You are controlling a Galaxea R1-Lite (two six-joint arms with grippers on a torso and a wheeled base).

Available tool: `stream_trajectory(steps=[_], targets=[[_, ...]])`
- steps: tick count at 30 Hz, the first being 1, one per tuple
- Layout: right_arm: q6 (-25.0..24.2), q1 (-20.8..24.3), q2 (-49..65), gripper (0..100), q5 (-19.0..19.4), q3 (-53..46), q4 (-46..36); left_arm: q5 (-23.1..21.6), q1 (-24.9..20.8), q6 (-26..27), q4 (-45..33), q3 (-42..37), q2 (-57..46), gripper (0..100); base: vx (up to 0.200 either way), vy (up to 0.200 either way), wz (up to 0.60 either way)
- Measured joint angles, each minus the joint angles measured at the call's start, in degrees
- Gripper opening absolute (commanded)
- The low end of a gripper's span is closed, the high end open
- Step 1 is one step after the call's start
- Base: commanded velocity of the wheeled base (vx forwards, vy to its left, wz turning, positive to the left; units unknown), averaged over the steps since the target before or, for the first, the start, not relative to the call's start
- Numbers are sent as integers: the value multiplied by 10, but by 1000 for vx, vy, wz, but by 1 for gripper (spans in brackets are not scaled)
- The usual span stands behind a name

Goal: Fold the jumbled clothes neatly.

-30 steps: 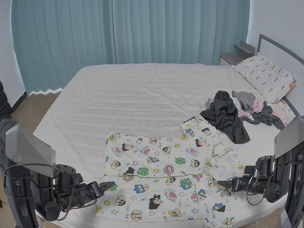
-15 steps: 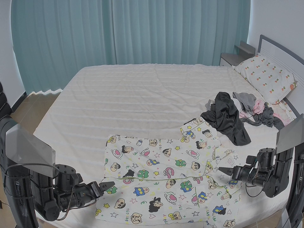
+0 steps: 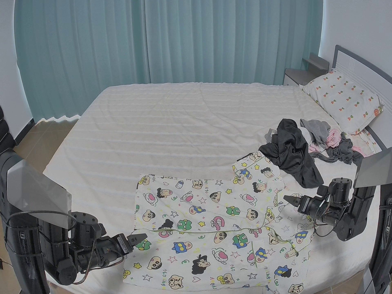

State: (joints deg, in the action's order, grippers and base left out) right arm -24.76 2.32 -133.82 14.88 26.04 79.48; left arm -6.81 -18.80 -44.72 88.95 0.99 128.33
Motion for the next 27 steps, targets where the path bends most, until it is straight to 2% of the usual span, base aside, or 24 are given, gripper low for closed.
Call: stream_trajectory(steps=[14,27], targets=[[-1,1,-17,100,-1,207,-168,6,0,0,0,0,1,100,0,0,0],[-1,7,-99,100,-16,418,-330,7,0,0,0,0,7,100,0,0,0]])
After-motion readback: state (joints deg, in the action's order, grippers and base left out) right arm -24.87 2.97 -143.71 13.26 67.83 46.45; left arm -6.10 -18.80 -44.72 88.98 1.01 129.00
